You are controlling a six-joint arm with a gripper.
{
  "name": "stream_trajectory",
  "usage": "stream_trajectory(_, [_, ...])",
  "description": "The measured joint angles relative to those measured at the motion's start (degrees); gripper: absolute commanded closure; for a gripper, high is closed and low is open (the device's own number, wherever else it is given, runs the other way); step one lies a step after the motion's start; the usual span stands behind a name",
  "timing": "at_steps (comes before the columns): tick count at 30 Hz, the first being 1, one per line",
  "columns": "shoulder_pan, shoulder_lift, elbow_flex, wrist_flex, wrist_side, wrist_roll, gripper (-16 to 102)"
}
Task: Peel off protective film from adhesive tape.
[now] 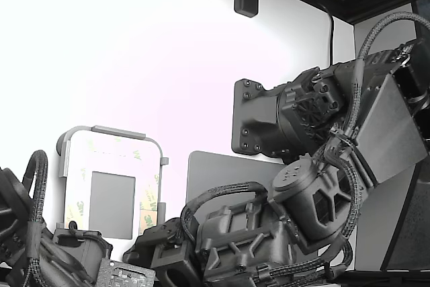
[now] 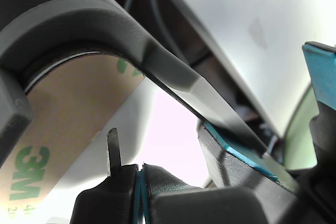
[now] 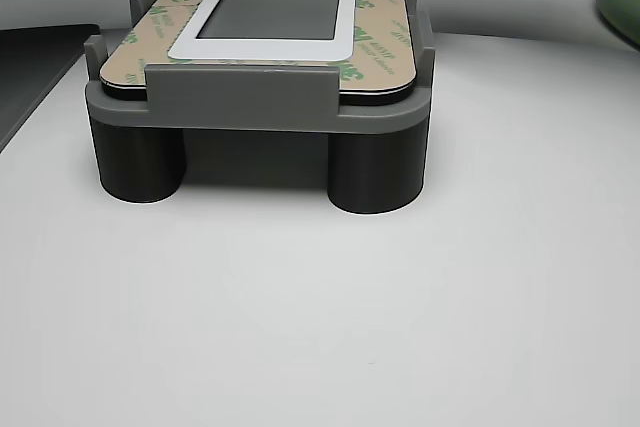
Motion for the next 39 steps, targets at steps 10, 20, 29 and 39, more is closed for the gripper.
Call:
stream_trajectory(10, [0.09,-0.88,-0.62,-0.88,-0.18,-1.67,97])
stream_trajectory(20, [0.0,-0.88,0.35,-2.11,-0.7,-1.58,97])
stream_trajectory(29, [-0.26,-0.44,1.58,-3.6,-0.88,-2.37,97])
stream_trajectory(39, [-0.26,0.18,1.85,-2.64,-0.7,-0.97,97])
